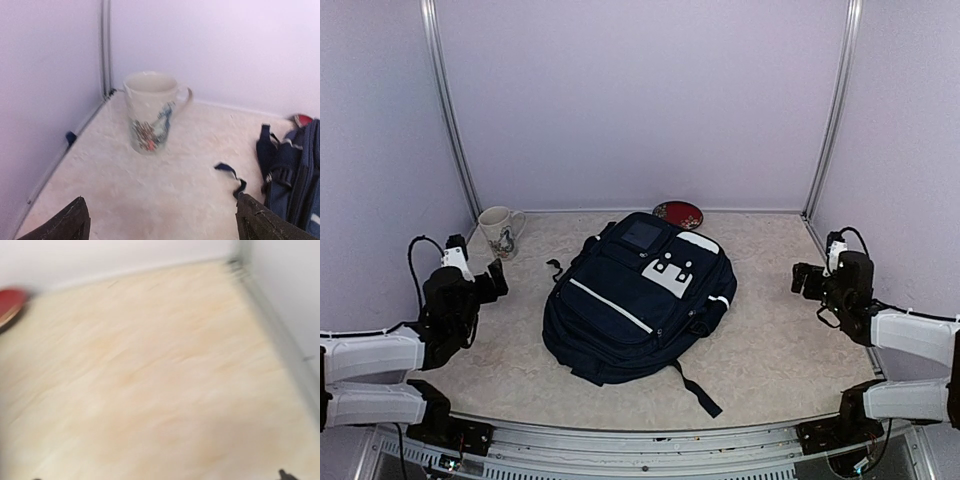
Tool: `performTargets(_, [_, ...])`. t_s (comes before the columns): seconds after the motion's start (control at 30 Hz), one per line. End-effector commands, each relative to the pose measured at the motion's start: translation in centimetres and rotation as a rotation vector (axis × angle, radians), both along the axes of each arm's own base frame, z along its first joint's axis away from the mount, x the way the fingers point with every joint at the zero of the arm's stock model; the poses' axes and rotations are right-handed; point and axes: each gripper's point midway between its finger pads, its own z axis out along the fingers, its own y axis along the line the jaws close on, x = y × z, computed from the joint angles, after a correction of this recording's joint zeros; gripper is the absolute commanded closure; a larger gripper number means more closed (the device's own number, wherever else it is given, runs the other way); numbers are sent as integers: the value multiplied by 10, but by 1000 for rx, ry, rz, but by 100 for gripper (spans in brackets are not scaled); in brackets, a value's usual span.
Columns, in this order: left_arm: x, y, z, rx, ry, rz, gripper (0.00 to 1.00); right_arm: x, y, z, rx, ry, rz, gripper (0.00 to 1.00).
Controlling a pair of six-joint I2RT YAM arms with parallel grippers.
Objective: Pack the student bag
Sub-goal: Reset both arms
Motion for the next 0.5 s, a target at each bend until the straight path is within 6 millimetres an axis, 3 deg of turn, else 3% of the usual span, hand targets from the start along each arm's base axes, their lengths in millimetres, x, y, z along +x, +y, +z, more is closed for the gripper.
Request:
performTargets(0.0, [-6, 55, 54, 86, -239, 245, 1, -2, -63, 52, -3, -246, -335, 0])
performTargets(0.07, [-3, 65, 40, 63, -205, 272, 1, -14, -90, 47, 7, -242, -522, 0])
performTargets(0.13, [-2, 63, 34, 51, -218, 244, 1, -18, -102, 40, -4, -212, -606, 0])
performTargets(0.3, [2, 55, 27, 90, -224, 190, 1, -13, -105, 17, 5, -129, -653, 0])
performTargets(0.47, [9, 47, 19, 106, -212, 146, 1, -7, -103, 18, -21, -126, -628, 0])
